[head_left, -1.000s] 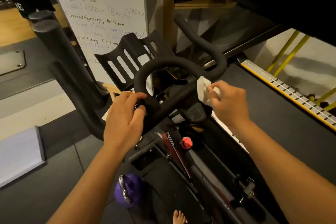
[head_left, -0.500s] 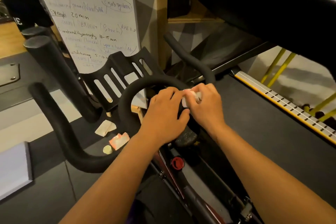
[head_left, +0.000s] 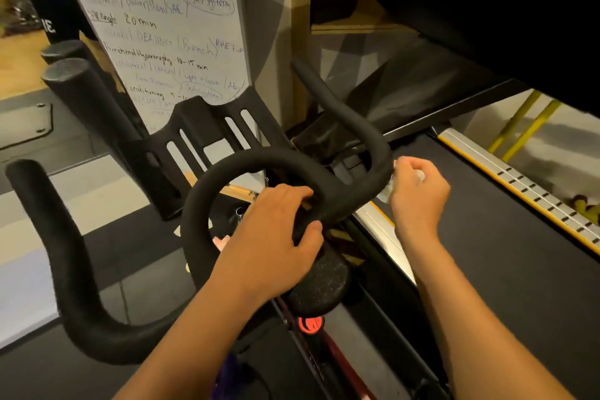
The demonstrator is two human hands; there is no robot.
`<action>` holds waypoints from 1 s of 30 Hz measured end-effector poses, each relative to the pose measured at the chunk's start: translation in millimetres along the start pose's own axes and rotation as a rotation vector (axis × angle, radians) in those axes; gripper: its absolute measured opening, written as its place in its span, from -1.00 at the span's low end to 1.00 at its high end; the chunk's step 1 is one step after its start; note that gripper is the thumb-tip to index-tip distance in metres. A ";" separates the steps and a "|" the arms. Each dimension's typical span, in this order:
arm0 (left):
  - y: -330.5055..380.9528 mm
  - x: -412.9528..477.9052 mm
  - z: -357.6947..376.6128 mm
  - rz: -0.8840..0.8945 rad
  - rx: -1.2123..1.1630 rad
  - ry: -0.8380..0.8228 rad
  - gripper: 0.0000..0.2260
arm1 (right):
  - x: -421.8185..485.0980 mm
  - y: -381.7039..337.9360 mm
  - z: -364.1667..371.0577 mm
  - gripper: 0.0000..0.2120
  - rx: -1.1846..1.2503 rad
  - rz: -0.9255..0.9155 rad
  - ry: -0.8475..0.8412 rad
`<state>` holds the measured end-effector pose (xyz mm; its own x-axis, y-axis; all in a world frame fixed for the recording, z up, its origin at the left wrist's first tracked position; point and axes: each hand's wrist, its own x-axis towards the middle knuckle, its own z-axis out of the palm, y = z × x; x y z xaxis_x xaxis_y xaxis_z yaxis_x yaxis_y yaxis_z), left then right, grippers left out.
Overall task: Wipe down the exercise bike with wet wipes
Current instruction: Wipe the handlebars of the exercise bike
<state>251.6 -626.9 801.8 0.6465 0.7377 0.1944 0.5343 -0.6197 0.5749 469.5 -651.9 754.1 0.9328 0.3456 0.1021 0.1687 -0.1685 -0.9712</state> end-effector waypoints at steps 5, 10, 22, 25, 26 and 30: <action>-1.9 -1.0 -2.4 -0.029 -0.035 -0.012 -0.64 | -71.6 -39.0 -2.9 -0.86 -0.129 -0.723 -0.395; -3.2 1.0 -1.8 -0.095 -0.053 -0.041 -0.52 | 15.8 -21.6 8.4 -0.75 -0.614 -0.621 -0.274; -3.5 24.6 -8.8 -0.074 -0.332 0.024 -0.70 | 96.4 -69.7 88.5 -0.74 -0.905 -0.648 -0.430; 0.9 74.6 -16.2 0.114 -0.075 0.071 -0.64 | 97.0 -74.7 96.6 -0.68 -0.889 -0.584 -0.465; -1.3 94.9 -15.8 0.135 0.020 0.025 -0.60 | 95.9 -69.5 91.6 -0.67 -0.935 -0.605 -0.501; -18.3 150.7 3.2 0.034 0.388 -0.285 -0.59 | 89.3 -50.5 72.5 -0.45 -1.087 -0.524 -0.626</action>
<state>341.0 -505.2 818.1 0.7618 0.6460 -0.0482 0.6387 -0.7366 0.2225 521.1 -545.6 796.6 0.4313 0.9022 0.0072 0.8911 -0.4248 -0.1599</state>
